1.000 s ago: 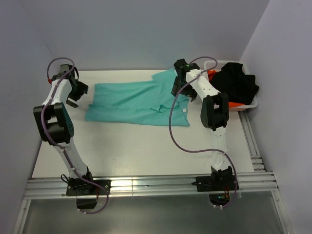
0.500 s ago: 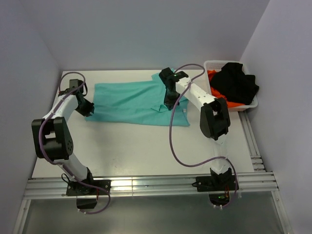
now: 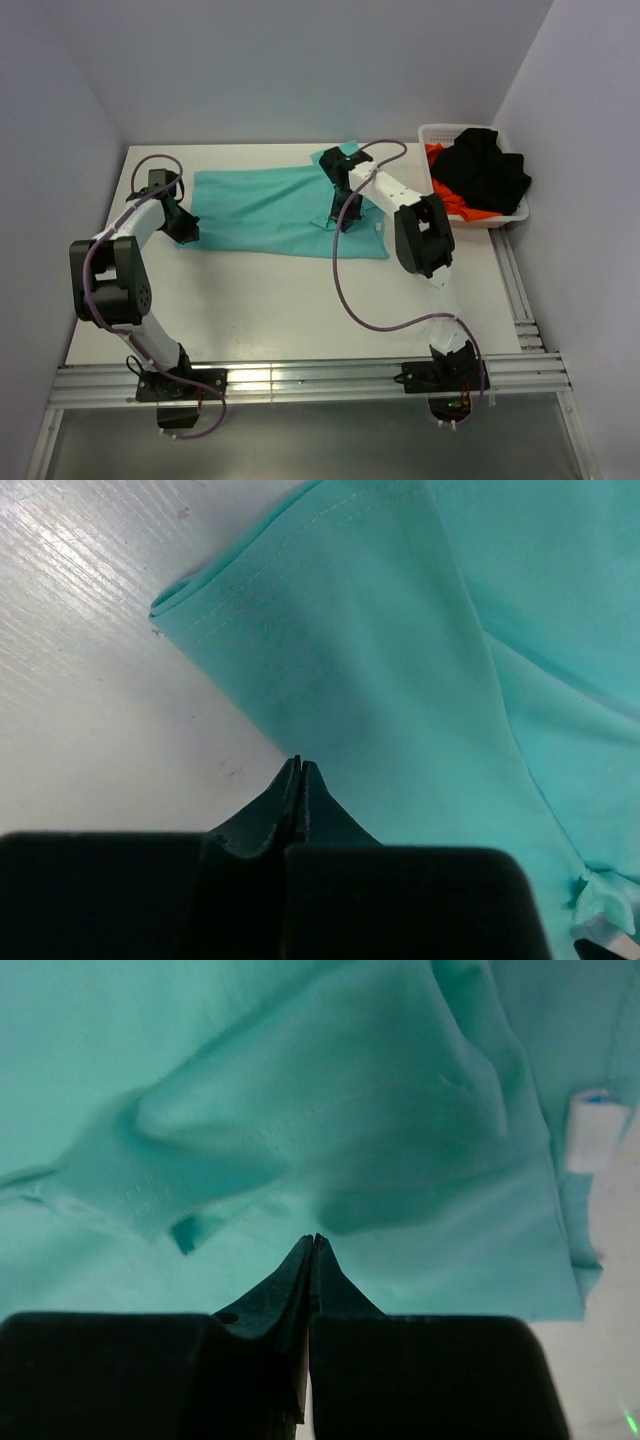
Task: Fold and stack the t-shirts
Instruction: Fold the flattened tshirt in 1/3 of the way
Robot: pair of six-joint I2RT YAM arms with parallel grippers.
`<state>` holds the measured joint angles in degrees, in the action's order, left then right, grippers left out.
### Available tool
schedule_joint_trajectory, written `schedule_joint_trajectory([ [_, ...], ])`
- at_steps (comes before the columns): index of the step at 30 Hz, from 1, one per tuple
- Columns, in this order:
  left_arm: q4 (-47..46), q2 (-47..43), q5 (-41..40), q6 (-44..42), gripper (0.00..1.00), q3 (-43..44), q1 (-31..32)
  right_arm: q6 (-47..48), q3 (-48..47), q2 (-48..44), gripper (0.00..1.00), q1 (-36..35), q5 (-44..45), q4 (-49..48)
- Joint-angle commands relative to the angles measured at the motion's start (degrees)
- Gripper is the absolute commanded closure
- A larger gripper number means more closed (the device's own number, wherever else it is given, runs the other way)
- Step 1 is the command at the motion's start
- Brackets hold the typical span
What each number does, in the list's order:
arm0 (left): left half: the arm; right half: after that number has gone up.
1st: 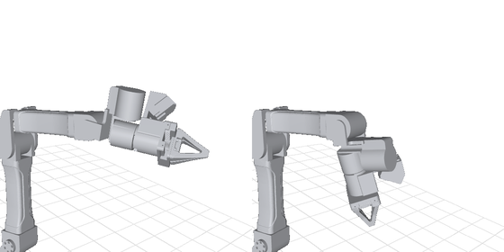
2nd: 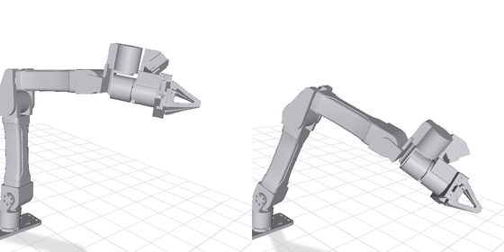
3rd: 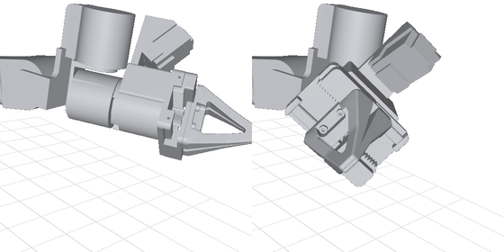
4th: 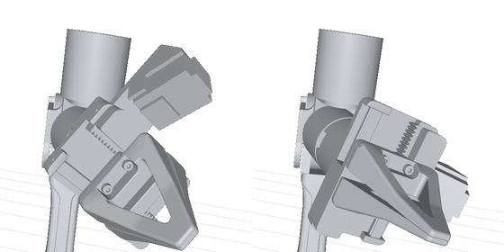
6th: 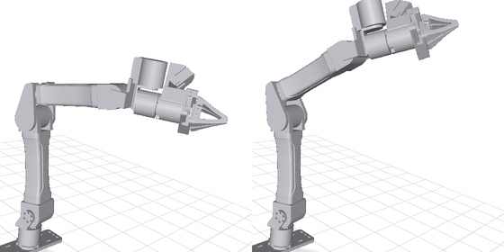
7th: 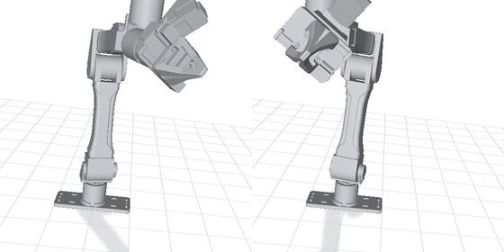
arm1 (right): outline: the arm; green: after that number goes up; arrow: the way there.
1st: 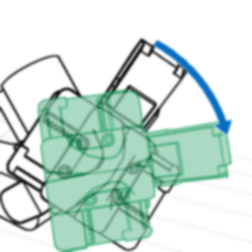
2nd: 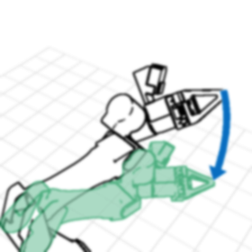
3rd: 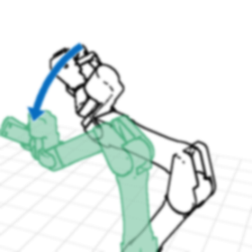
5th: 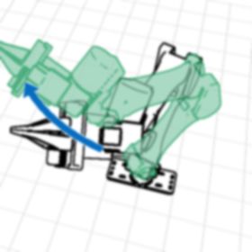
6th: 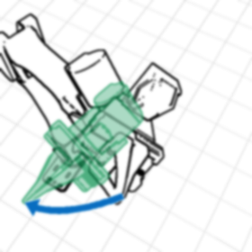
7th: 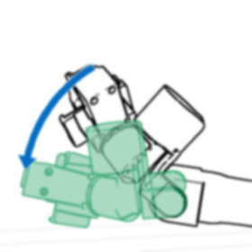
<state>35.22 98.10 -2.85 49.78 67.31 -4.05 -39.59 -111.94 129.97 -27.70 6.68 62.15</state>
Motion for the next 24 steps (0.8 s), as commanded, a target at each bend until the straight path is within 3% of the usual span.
schedule_joint_trajectory([
  [1, -2.0, -1.1, 0.7, -1.4, 1.0, -0.9, 0.0, -0.8, -4.8, 2.9, 1.0, 0.4, 1.4, 0.4],
  [11, -3.0, 1.3, 0.8, -2.7, 1.0, -1.2, 0.0, -0.6, -16.2, 10.6, 1.0, 1.5, 0.3, 3.1],
  [22, -2.6, 4.1, 0.5, -4.7, 1.0, -0.5, 0.0, -4.1, -24.5, 15.9, 1.0, 5.5, -5.2, -2.9],
  [23, -2.7, 4.2, 0.6, -4.8, 1.0, -0.5, 0.0, -4.6, -24.5, 15.8, 0.97, 6.0, -6.4, -4.2],
  [24, -2.9, 4.3, 0.7, -4.8, 1.0, -0.9, 0.0, -5.3, -24.3, 15.1, 0.75, 6.4, -8.4, -8.1],
])
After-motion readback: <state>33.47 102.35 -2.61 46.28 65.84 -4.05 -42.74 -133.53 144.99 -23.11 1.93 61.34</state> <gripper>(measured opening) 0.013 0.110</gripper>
